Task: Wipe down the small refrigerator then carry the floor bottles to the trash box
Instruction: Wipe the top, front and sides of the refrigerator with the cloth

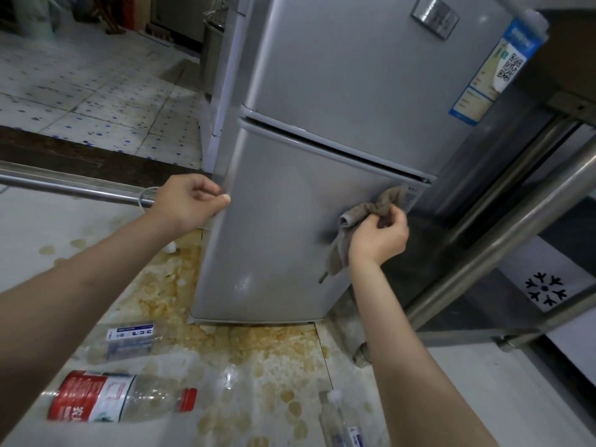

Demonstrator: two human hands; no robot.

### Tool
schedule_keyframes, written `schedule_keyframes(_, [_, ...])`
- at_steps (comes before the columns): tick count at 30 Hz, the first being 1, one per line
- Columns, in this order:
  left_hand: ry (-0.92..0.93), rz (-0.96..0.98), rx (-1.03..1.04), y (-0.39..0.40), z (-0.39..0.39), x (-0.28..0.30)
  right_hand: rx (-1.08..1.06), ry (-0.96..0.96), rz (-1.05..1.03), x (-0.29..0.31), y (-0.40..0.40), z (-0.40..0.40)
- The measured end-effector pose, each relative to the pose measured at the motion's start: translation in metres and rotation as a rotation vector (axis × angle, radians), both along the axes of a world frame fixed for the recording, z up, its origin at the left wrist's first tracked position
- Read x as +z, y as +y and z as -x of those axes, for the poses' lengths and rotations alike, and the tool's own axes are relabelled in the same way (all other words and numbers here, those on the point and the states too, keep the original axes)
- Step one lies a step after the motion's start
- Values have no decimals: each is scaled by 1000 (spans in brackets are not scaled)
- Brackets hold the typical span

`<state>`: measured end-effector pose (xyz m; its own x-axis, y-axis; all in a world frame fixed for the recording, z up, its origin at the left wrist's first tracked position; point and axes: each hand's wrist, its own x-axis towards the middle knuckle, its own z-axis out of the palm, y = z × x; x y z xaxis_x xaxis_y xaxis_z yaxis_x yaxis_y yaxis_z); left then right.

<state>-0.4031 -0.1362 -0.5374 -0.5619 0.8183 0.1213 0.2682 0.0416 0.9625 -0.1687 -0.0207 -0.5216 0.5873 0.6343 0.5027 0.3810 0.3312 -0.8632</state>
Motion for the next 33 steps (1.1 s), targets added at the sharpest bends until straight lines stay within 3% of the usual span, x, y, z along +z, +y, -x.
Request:
schedule_keyframes(5, [-9,-24,11,2,2,-2,-39,40,77,-13,10,-12])
schedule_keyframes(9, [-22,-37,4,2,-1,-1,5,-47,180,-43,-5,-8])
schedule_keyframes(17, [-17,-39,-6,2,0,-3,-45,-5,-2,-16,7,-7])
schedule_keyframes(23, [-9,-41,2,4,3,-6,-80,59,72,-21,10,-8])
schedule_keyframes(28, [-4,-42,-15,4,5,-7,-15,-130,82,-39,-8,-2])
schedule_keyframes(33, [2,-54,11,7,4,-10,-82,16,99,-27,7,-16])
